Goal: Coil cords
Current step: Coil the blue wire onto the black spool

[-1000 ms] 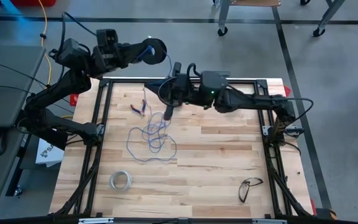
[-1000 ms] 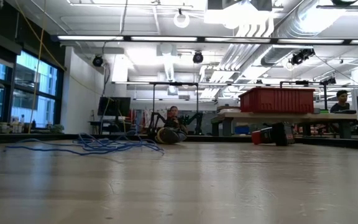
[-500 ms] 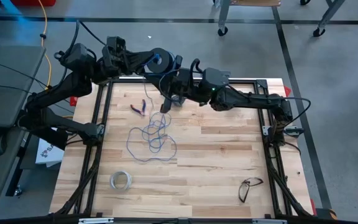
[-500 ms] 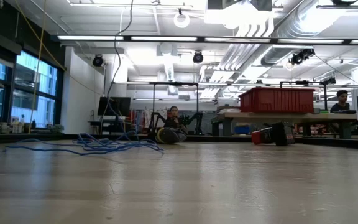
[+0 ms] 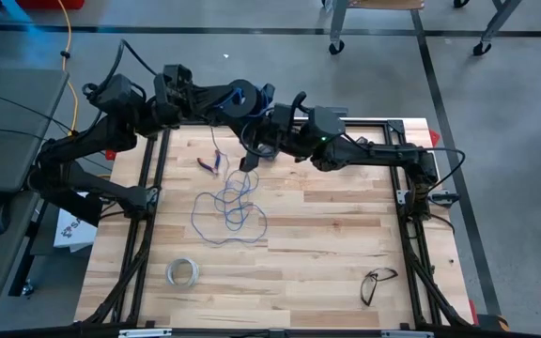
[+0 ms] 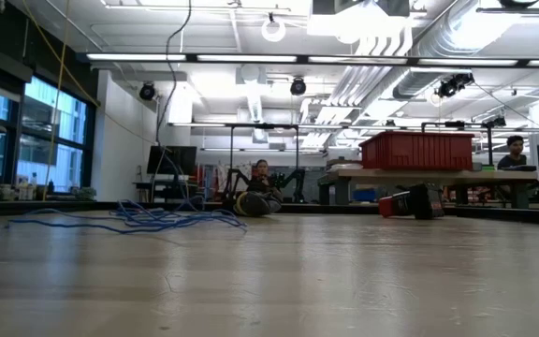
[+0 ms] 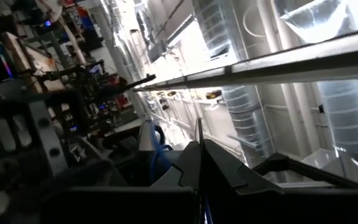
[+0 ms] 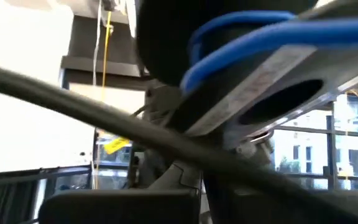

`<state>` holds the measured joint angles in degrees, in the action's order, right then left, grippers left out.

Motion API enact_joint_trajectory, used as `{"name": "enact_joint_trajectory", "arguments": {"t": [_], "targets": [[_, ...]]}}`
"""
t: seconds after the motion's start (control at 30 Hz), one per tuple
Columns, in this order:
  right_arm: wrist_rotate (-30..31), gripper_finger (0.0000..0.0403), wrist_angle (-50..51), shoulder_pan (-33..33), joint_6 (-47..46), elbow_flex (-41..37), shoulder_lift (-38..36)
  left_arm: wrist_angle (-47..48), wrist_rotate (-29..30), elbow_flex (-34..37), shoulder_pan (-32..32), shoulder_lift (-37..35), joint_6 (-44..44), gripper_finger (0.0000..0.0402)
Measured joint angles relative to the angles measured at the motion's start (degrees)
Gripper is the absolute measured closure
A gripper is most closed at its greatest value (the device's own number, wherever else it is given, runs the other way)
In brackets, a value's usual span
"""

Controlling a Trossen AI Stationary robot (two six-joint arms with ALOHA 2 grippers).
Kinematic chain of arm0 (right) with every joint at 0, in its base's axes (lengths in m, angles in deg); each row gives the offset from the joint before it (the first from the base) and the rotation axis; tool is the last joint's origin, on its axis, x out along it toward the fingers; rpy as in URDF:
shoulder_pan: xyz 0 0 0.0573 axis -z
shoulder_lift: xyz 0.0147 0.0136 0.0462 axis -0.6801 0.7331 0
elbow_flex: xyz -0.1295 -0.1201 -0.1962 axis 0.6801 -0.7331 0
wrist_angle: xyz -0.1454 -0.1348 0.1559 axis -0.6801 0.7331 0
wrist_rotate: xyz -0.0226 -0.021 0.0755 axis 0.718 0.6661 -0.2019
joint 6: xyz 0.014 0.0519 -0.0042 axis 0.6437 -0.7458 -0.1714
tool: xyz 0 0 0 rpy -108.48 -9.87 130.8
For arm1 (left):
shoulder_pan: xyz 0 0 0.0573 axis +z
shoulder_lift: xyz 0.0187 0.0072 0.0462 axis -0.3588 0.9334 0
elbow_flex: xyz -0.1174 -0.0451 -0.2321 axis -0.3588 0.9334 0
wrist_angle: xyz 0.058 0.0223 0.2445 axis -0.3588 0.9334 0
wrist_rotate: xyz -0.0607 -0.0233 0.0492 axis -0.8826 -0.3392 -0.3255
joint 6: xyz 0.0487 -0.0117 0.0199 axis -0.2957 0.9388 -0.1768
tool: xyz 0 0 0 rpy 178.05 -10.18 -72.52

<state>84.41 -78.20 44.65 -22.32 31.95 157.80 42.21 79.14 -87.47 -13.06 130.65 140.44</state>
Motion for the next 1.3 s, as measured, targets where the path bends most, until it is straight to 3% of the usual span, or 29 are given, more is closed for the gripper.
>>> {"name": "enact_joint_trajectory", "arguments": {"t": [0.8, 1.0, 1.3], "targets": [[-1.1, 0.0403, -6.2, 1.5, 4.0, 0.0, 0.2, 3.3, 9.2, 0.0, -13.0, 0.0, 4.2, 0.0401], [-4.6, 0.0403, -6.2, 3.0, 4.2, 0.0, 0.1, 4.2, 9.4, 0.1, -14.7, -0.4, 1.3, 0.0402], [-5.0, 0.0403, -1.8, 6.3, 7.7, 0.0, -2.0, 11.2, 10.0, 0.1, -16.4, -3.7, -4.5, 0.0401]]}}
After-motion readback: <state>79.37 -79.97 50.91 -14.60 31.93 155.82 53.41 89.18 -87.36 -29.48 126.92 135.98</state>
